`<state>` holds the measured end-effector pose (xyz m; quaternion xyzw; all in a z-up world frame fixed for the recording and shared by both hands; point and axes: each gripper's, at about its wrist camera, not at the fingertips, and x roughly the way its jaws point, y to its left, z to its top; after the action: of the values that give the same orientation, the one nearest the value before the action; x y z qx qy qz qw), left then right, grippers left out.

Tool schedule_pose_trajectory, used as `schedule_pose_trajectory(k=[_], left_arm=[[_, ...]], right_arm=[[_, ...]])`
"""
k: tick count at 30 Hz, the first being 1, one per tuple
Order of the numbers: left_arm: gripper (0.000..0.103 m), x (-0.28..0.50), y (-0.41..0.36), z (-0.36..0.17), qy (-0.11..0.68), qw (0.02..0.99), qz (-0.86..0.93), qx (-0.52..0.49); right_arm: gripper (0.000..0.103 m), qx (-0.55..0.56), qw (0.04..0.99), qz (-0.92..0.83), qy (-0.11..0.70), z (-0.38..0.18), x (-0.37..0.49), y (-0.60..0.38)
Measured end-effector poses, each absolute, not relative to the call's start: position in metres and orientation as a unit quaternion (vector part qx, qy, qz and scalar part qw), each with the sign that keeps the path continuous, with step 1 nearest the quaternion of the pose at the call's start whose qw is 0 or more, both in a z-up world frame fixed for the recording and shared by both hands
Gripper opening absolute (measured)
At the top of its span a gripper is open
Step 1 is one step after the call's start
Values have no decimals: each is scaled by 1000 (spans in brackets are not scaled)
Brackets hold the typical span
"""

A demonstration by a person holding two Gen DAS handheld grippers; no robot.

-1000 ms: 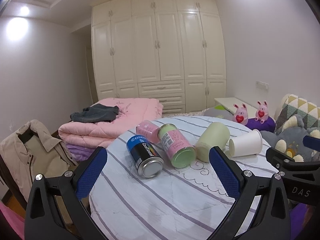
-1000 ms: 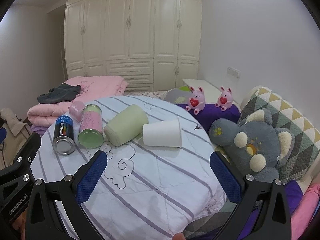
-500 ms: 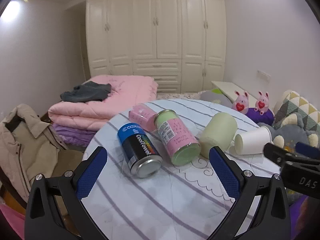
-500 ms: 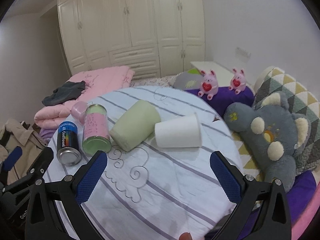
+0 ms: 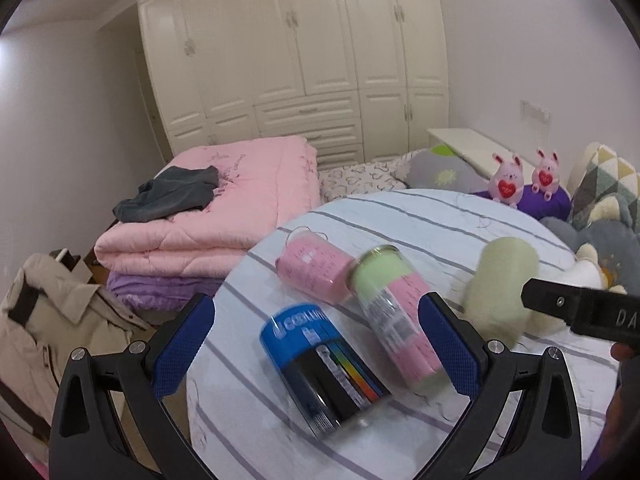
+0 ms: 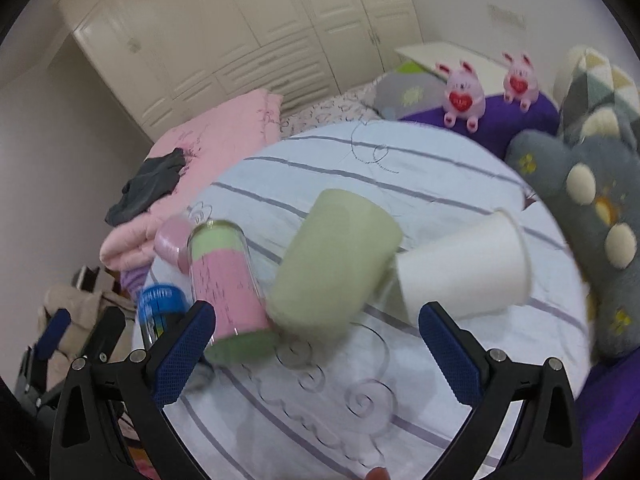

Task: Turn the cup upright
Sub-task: 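Move the right tool down to the lying pale green cup and grasp it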

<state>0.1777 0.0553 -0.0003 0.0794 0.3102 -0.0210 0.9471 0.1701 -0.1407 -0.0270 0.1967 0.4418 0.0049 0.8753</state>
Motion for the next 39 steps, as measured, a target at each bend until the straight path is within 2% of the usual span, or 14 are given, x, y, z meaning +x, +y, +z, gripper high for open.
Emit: schedule_pose_trajectory(k=[6, 21, 31, 33, 39], left_arm=[[103, 210, 66, -8, 329, 939, -37, 91], [103, 256, 75, -27, 388, 914, -90, 72], [103, 265, 80, -37, 409, 906, -88, 65], [103, 265, 82, -36, 409, 906, -88, 63], [103, 263, 87, -32, 406, 908, -87, 56]], right_arm=[[100, 242, 855, -9, 459, -39, 197, -143], [100, 233, 835, -86, 490, -56, 239, -137], [99, 143, 835, -125, 516, -67, 248, -115], [84, 115, 837, -132, 519, -68, 249, -108], [83, 124, 840, -116, 516, -67, 250, -112]])
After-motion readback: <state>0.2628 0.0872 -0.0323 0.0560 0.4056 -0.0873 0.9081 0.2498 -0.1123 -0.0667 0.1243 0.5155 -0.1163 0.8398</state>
